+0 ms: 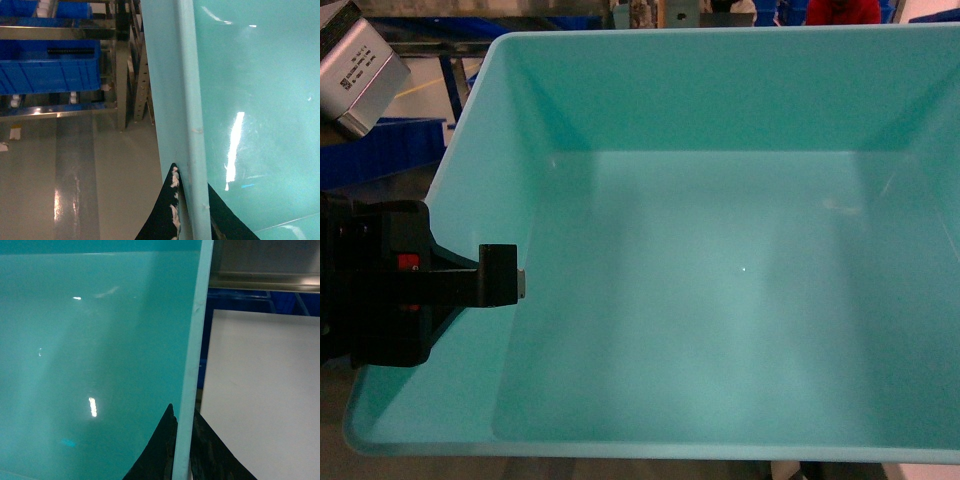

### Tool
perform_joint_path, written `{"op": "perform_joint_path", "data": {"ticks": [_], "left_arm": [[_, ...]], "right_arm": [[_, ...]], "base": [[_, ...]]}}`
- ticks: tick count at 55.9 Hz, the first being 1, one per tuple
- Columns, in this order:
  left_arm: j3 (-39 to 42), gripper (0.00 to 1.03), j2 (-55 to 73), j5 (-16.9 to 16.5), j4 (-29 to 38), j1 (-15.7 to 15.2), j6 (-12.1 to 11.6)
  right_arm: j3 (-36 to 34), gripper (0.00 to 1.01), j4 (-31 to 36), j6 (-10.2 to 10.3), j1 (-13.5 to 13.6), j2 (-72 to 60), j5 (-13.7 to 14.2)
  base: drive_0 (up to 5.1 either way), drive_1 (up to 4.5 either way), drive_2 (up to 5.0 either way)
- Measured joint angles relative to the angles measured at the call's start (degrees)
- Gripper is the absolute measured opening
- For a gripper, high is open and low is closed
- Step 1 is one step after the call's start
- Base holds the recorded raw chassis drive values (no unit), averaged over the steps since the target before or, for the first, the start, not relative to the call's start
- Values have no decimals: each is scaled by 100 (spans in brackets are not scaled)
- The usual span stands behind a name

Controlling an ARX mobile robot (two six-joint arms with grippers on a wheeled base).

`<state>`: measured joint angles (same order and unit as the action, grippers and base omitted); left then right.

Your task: Organize blue bins on left shelf correctly

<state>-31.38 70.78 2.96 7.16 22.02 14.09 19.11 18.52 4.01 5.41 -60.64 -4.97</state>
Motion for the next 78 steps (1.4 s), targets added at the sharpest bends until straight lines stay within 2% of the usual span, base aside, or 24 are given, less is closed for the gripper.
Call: {"op": "perform_joint_path", "data": {"ticks": [78], "left_arm": [[0, 2, 0, 0, 0, 0, 0]], "right_arm": [[-2, 6, -4, 0, 0, -4, 0]], "base": [[-496, 245, 245]]}}
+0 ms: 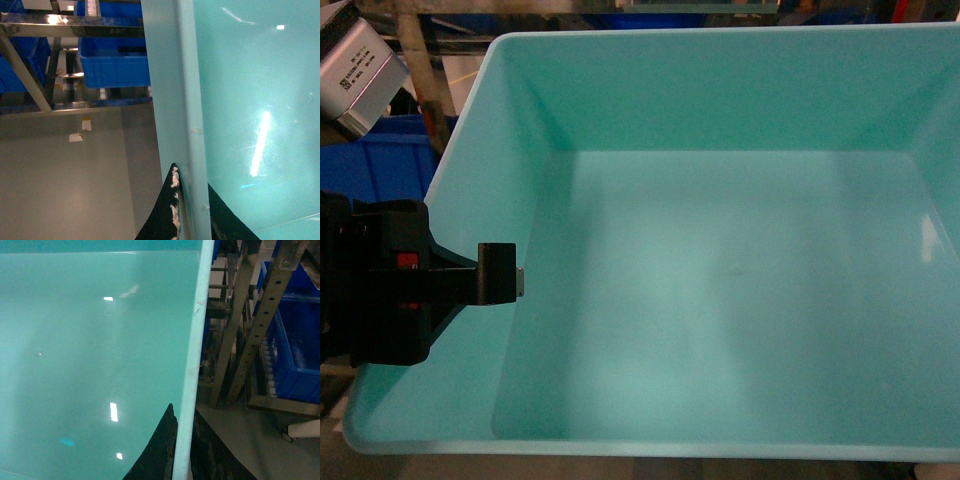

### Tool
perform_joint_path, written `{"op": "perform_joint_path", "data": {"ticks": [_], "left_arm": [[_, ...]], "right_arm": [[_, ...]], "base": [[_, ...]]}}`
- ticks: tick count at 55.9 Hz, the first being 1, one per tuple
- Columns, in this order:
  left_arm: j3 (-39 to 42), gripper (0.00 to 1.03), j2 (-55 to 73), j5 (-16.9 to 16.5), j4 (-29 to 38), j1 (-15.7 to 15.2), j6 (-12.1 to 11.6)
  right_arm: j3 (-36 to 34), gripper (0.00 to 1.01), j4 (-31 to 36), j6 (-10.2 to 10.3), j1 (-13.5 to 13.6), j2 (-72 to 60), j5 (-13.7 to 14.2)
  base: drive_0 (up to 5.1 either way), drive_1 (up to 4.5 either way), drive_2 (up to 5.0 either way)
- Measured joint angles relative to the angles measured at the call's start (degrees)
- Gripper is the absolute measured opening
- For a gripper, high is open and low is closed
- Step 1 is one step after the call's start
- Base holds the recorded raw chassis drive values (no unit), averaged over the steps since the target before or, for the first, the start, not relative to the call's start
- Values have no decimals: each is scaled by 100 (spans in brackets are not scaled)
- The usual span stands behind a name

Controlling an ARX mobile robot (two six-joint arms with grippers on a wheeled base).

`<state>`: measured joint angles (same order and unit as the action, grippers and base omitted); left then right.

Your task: Organize blue bins on left shelf correctly

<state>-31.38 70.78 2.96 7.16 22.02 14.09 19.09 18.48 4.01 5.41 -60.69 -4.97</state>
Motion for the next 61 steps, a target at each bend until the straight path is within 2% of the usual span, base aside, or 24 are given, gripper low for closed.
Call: {"op": "perform_joint_path", "data": {"ticks": [10, 28, 45, 55, 61], "left_arm": [[4, 2, -13, -2, 13, -22, 0], [4, 2, -24, -7, -7, -20, 0], [4, 2, -11, -4, 11, -11, 0], [4, 2, -13, -4, 11, -22, 0], [4, 2, -17, -15, -2, -2, 48]], "right_arm": [[2, 6, 20, 0, 22, 2, 2], [0, 6, -2, 2, 22, 2, 7], [0, 5, 0, 2, 20, 4, 17], [2, 5, 9, 2, 22, 2, 17], [0, 2, -26, -24, 22, 4, 79]], "base": [[-243, 169, 76], [10, 435, -415], [-404, 209, 209], [0, 0, 0], [-19, 356, -394]]}}
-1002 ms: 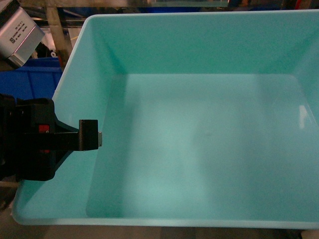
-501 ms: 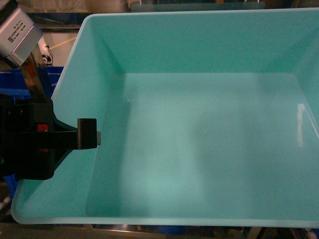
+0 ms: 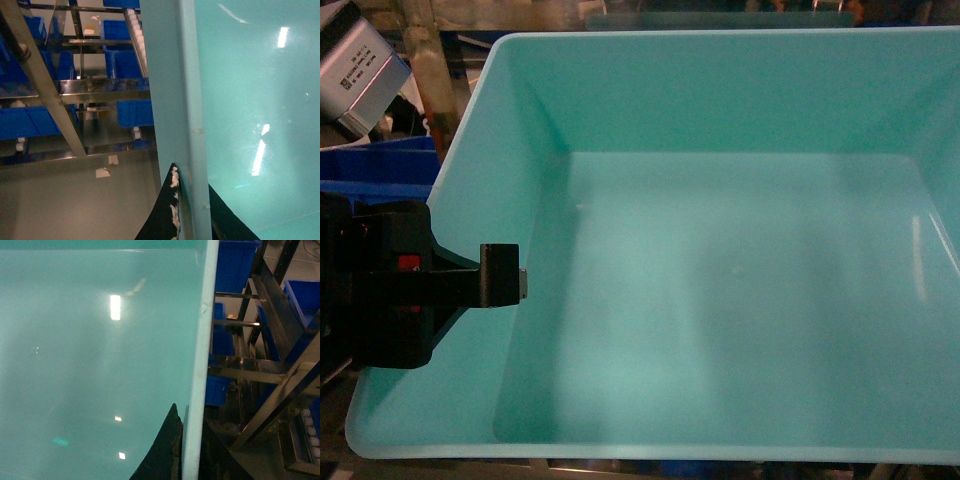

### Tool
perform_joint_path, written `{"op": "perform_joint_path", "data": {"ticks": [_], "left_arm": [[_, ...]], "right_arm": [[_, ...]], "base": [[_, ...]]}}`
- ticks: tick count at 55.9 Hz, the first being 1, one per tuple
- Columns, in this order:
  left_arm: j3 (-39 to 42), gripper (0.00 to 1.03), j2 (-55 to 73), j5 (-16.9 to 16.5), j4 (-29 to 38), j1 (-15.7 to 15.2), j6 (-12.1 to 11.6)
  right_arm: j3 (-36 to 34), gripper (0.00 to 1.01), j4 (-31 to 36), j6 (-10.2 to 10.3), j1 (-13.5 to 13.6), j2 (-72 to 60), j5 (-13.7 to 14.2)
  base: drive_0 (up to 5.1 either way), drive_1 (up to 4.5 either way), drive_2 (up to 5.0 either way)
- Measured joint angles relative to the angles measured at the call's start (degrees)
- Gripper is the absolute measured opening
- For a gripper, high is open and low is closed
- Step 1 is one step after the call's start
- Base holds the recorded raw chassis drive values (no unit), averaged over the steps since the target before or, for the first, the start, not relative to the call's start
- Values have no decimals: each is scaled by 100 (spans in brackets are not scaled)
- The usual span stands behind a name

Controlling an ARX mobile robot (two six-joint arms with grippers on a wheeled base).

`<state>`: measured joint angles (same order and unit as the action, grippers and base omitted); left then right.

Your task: Organize blue bins on left shelf correctly

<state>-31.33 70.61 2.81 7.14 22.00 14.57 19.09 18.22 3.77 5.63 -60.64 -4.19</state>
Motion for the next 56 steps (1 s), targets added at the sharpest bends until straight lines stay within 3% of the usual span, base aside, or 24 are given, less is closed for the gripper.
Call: {"op": "perform_joint_path", "data": {"ticks": [33, 46, 56], "left_arm": [[0, 2, 17, -2, 7, 2, 7], [0, 2, 17, -7, 17, 2, 13], [-122, 2, 643, -192, 219, 2, 35]], "right_arm": [[0, 2, 15, -42, 0, -39, 11], [0, 2, 20, -46, 0, -35, 7], [7, 2, 166, -190, -151, -623, -79]], "base": [[7, 414, -401], [0, 0, 0], [0, 0, 0]]}}
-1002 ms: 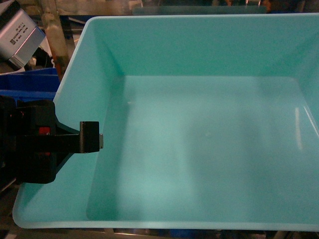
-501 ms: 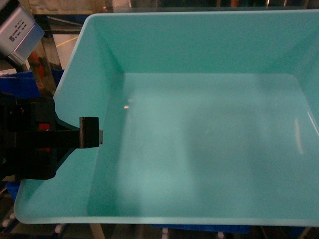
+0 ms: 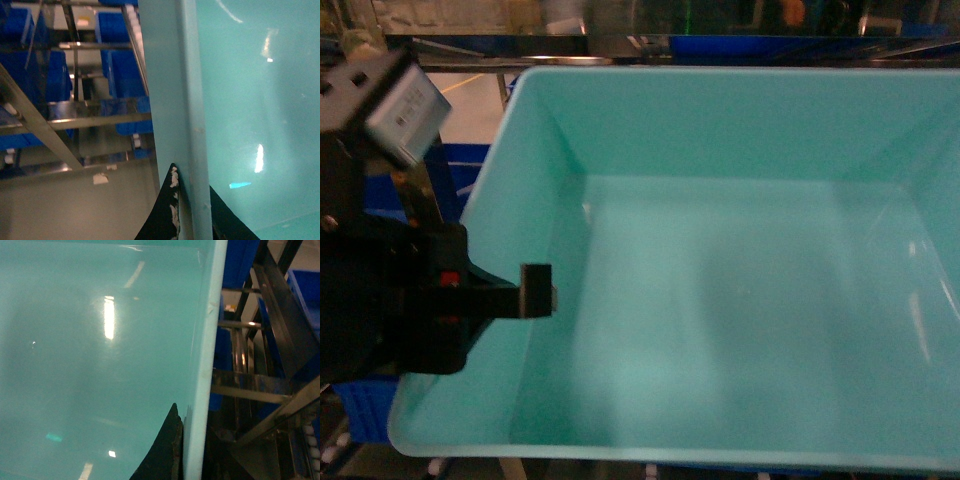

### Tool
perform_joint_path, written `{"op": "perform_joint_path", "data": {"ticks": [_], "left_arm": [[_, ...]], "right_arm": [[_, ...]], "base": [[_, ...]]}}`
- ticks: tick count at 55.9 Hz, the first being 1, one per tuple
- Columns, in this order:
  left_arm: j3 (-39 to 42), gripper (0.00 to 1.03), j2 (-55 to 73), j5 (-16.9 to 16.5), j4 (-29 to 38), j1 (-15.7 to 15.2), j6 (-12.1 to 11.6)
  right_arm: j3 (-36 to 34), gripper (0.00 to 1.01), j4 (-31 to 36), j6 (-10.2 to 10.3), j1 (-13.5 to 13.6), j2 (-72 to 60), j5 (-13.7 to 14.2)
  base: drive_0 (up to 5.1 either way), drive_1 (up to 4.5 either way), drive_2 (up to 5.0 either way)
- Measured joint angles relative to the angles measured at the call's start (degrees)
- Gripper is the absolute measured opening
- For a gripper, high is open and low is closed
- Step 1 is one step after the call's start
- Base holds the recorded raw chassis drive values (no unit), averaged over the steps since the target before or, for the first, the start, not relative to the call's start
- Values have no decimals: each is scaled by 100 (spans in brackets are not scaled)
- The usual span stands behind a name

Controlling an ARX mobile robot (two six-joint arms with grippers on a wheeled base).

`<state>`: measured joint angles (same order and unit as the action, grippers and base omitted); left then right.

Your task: Organize blue bins on left shelf correctly

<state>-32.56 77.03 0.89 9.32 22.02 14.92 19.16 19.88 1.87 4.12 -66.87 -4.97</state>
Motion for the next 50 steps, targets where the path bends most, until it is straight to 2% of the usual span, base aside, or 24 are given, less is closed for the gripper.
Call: {"op": "perform_joint_path", "data": {"ticks": [9, 14, 20, 32, 42, 50], "left_arm": [[-332, 2, 656, -133, 17, 81, 81], [-706, 2, 1106, -149, -15, 177, 39], [-1027, 2, 1569, -146, -94, 234, -37], [-1167, 2, 2306, -133, 131, 66, -35], [-1244, 2, 2498, -175, 138, -44, -31], [-1261, 2, 2498, -155, 140, -50, -35]], "right_arm": [[101, 2, 157, -111, -271, -640, -136], [317, 2, 144, -227, -474, -1082, -192], [380, 2, 295, -286, -573, -1521, -245], [616, 2, 890, -289, -457, -2577, -321], [874, 2, 988, -302, -326, -2999, -278], [905, 2, 997, -321, -323, -3053, -260]], "base": [[0, 0, 0], [0, 0, 0], [0, 0, 0], [0, 0, 0], [0, 0, 0], [0, 0, 0]]}}
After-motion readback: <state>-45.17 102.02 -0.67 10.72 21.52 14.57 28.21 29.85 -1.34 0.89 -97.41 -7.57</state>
